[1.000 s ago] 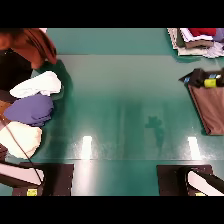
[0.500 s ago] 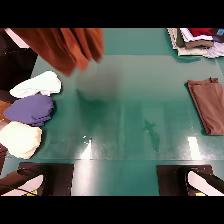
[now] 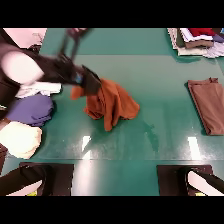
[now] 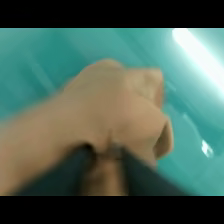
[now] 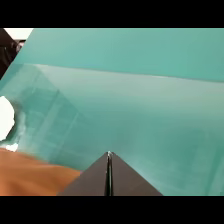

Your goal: Fold the shirts.

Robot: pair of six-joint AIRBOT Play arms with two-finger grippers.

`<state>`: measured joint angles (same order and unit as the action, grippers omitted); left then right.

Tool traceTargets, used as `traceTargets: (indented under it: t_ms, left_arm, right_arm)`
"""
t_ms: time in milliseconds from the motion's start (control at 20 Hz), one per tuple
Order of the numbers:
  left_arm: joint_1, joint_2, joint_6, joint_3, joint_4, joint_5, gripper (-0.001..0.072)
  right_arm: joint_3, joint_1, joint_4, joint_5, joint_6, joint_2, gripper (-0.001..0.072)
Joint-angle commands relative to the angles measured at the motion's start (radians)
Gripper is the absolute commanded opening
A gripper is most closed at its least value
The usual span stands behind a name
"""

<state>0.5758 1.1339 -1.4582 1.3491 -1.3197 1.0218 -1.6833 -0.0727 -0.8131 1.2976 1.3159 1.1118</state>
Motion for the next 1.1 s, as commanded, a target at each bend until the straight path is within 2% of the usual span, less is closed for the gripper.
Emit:
traceTargets:
  t_ms: [0, 350, 500, 600, 750, 850, 1050]
  left_arm:
    - [0.009, -0.002, -0.019, -0.146, -0.012, -0.094, 0.0526]
    - [-0.302, -0.021, -0.009, -0.095, -0.006, 0.155, 0.0526]
    - [-0.392, -0.014, -0.004, -0.214, 0.007, 0.082, 0.0525]
    - [-0.447, 0.026, 0.008, -0.285, 0.078, 0.020, 0.0519]
    - [-0.509, 0.151, 0.126, -0.310, 0.266, 0.008, 0.0519]
    - [-0.512, 0.238, 0.194, -0.310, 0.336, 0.006, 0.0519]
    - [-0.510, 0.367, 0.229, -0.310, 0.396, -0.010, 0.0518]
  right_arm:
    - [-0.003, 0.000, 0.001, 0.027, 0.000, 0.000, 0.0015]
    - [-0.003, 0.000, 0.000, 0.061, 0.000, 0.000, 0.0014]
    - [-0.003, 0.000, 0.000, 0.068, 0.000, 0.000, 0.0015]
    - [-0.003, 0.000, 0.000, 0.068, 0.000, 0.000, 0.0015]
    - [-0.003, 0.000, 0.000, 0.069, 0.000, 0.001, 0.0015]
    - [-0.003, 0.000, -0.001, 0.077, 0.000, 0.001, 0.0015]
    - [0.062, 0.000, 0.000, 0.095, 0.000, 0.000, 0.0015]
